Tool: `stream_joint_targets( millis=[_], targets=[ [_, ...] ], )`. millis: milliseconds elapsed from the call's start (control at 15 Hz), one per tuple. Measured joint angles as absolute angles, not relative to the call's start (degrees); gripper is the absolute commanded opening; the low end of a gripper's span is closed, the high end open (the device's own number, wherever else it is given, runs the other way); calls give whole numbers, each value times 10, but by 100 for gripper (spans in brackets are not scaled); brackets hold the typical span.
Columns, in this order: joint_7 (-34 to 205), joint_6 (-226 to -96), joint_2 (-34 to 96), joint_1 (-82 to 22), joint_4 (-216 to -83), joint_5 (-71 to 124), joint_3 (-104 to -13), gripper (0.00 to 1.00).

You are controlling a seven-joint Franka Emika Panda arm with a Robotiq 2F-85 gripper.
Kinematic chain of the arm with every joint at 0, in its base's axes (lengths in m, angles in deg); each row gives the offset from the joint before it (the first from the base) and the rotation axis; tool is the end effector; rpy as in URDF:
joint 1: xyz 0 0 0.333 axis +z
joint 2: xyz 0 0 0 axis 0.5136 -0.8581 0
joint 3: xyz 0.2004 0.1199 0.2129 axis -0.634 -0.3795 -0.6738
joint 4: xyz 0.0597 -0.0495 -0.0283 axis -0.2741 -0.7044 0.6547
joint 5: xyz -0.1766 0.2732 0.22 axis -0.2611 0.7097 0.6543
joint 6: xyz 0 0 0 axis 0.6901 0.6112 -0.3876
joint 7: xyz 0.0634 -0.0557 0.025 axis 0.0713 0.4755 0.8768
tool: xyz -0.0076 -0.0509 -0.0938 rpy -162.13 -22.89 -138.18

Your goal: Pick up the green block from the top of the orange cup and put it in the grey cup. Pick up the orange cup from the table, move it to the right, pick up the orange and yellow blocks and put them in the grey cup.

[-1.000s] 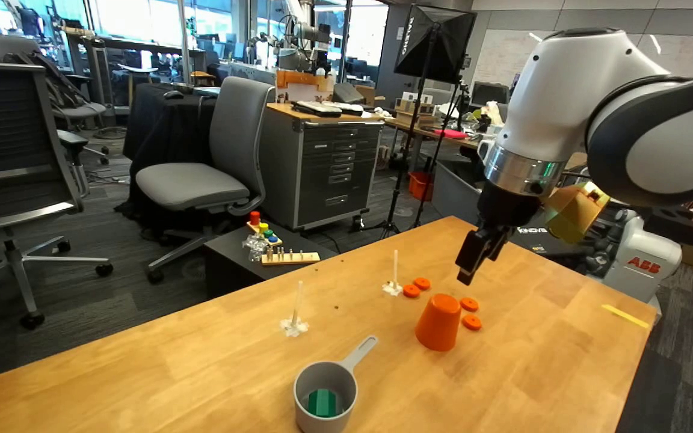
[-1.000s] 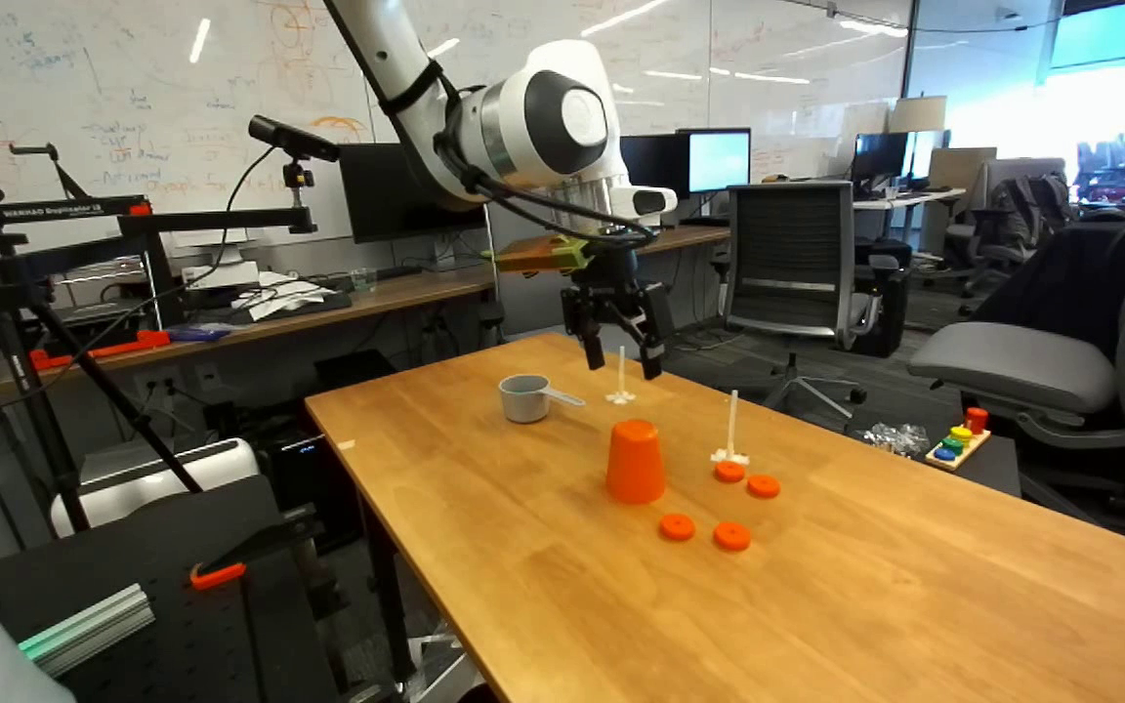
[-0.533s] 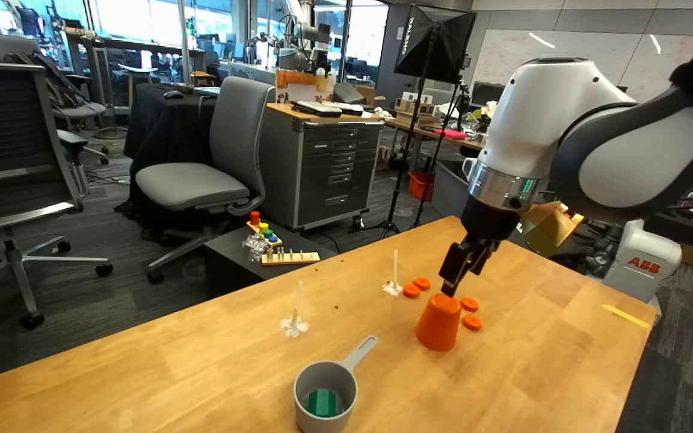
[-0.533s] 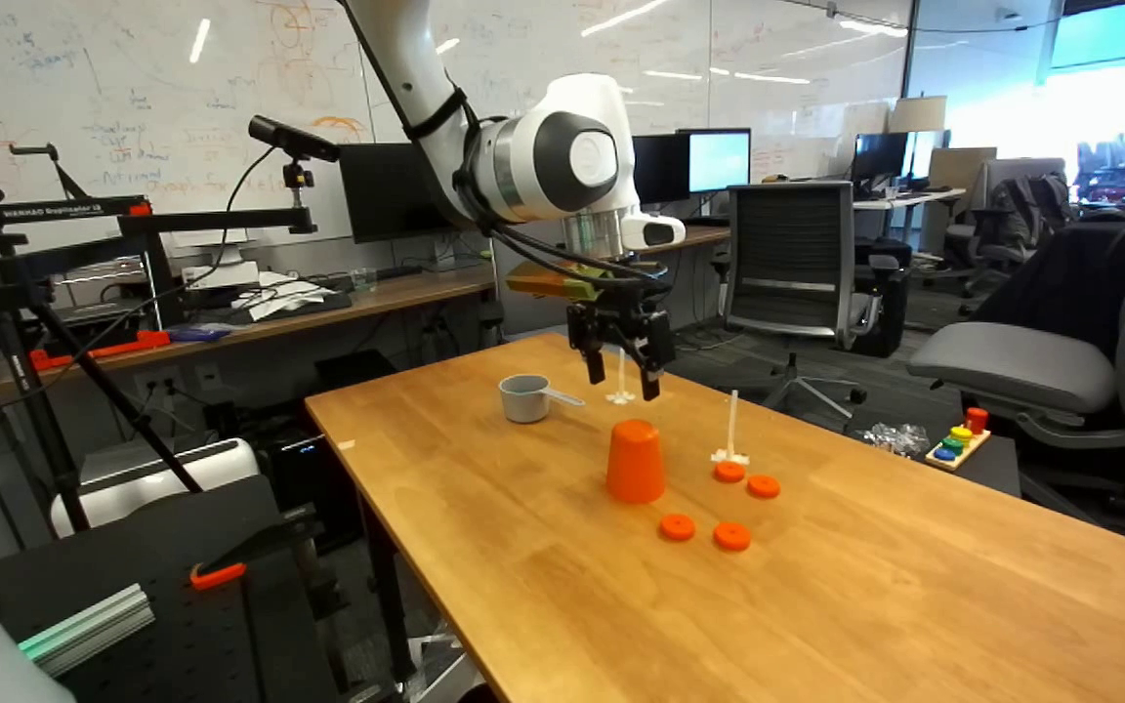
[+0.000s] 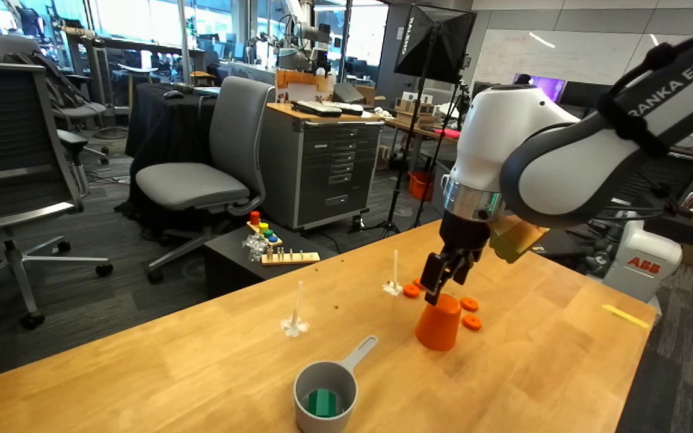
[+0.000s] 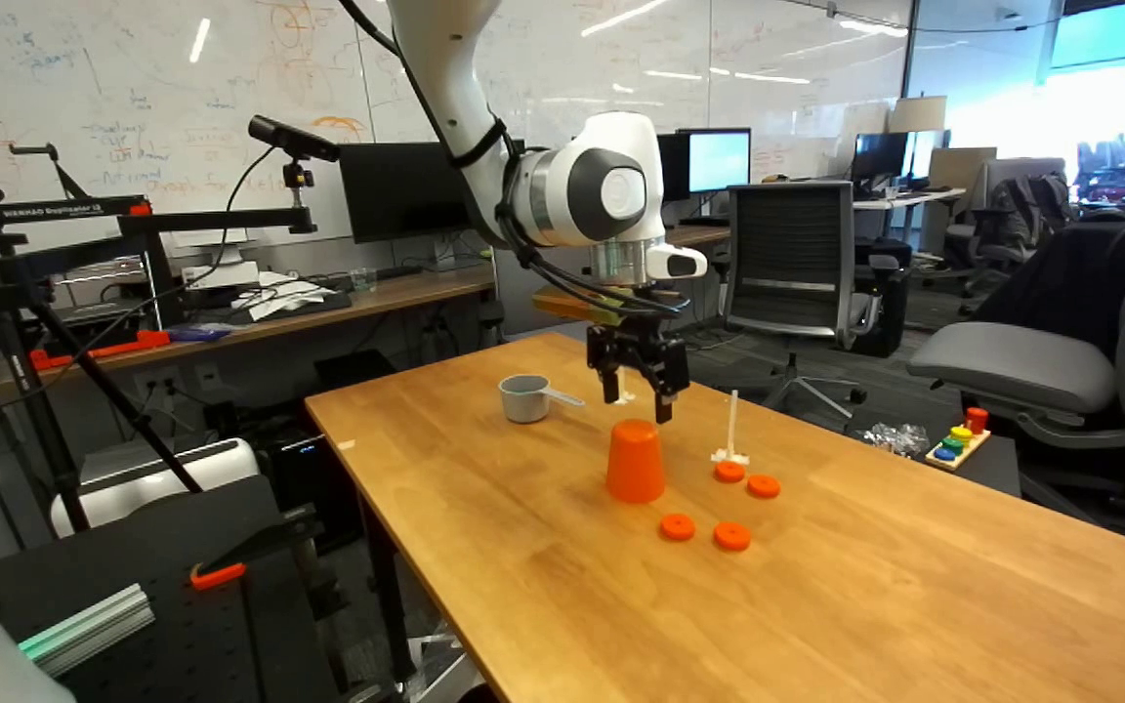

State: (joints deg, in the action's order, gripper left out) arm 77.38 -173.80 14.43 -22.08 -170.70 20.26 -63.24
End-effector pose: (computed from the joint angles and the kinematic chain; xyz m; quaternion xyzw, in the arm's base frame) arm 0.5999 0.1047 0.1686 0.9985 0.0405 0.0083 0.0372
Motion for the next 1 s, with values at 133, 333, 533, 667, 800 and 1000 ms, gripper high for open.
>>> stream_joint_targets(
  millis=[133,333,533,667,800,1000],
  targets=[
    [774,-1720,134,-221,-1693,212,-634,100],
    [774,-1697,127,-221,-1682,222,-634,100],
    [774,-1686,122,-222,-1675,228,-634,100],
    [774,-1679,118,-224,-1668,228,-634,100],
    [775,-1677,114,-226,-1662,228,-633,100],
    [775,-1676,103,-226,-1651,228,-632,100]
  ],
)
